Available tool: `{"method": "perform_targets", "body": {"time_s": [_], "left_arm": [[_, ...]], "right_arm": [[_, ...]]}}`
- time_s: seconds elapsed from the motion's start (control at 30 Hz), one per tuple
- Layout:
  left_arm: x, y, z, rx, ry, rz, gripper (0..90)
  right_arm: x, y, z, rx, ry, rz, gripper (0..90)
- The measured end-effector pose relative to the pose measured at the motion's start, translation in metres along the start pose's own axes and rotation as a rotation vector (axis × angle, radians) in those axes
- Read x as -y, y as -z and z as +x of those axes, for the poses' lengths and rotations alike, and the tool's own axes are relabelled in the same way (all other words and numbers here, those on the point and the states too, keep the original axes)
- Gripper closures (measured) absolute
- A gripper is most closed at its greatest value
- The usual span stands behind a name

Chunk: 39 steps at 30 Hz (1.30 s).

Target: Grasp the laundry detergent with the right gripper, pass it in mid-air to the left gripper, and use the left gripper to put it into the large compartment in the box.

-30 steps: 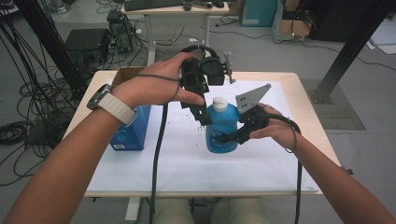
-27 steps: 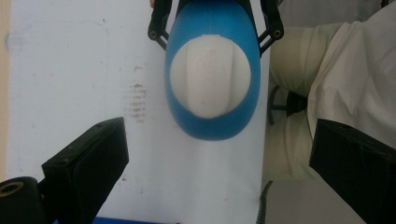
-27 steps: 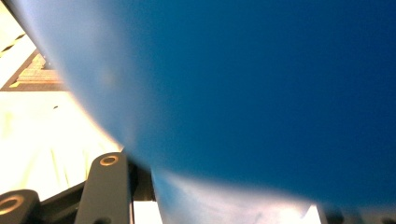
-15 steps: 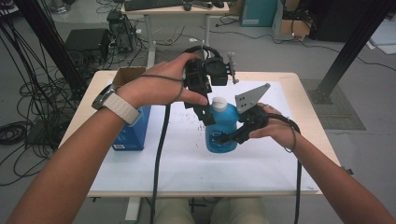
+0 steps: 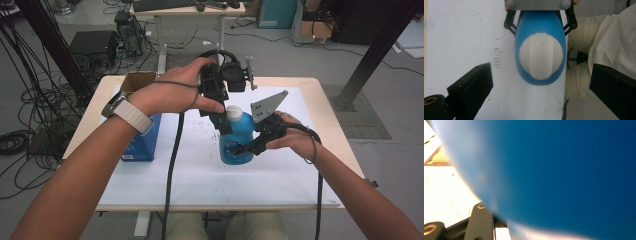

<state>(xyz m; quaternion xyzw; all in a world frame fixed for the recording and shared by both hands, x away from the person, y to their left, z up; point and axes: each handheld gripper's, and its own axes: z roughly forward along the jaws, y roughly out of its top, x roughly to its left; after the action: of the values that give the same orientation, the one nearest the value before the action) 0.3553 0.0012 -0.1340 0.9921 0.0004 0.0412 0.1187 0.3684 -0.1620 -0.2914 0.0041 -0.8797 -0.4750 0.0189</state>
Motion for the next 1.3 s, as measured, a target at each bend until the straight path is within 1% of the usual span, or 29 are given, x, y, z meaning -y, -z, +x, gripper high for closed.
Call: {"method": "perform_targets", "body": {"time_s": [0.4,0.53,0.8,0.97,1.3], "left_arm": [[-0.0001,0.0001,-0.0002,-0.001,0.003,-0.002,5.4],[-0.0007,-0.0001,0.0000,0.002,0.001,0.001,5.5],[-0.0006,-0.0005,0.0004,0.001,0.000,-0.003,5.5],[0.0003,-0.0005,0.0004,0.002,0.005,-0.003,5.5],[-0.0006,-0.0009,0.0000,0.003,0.003,-0.005,5.5]], "right_arm": [[-0.0004,-0.0006,0.0000,-0.001,0.007,-0.004,42.6],[-0.0004,-0.0004,-0.0001,0.001,-0.001,-0.002,42.6],[-0.0002,-0.0017,-0.0012,-0.002,0.004,-0.001,42.6],[-0.0002,-0.0017,-0.0010,-0.002,-0.005,0.002,42.6],[-0.0002,-0.0015,-0.0008,-0.001,-0.006,0.003,42.6]]}}
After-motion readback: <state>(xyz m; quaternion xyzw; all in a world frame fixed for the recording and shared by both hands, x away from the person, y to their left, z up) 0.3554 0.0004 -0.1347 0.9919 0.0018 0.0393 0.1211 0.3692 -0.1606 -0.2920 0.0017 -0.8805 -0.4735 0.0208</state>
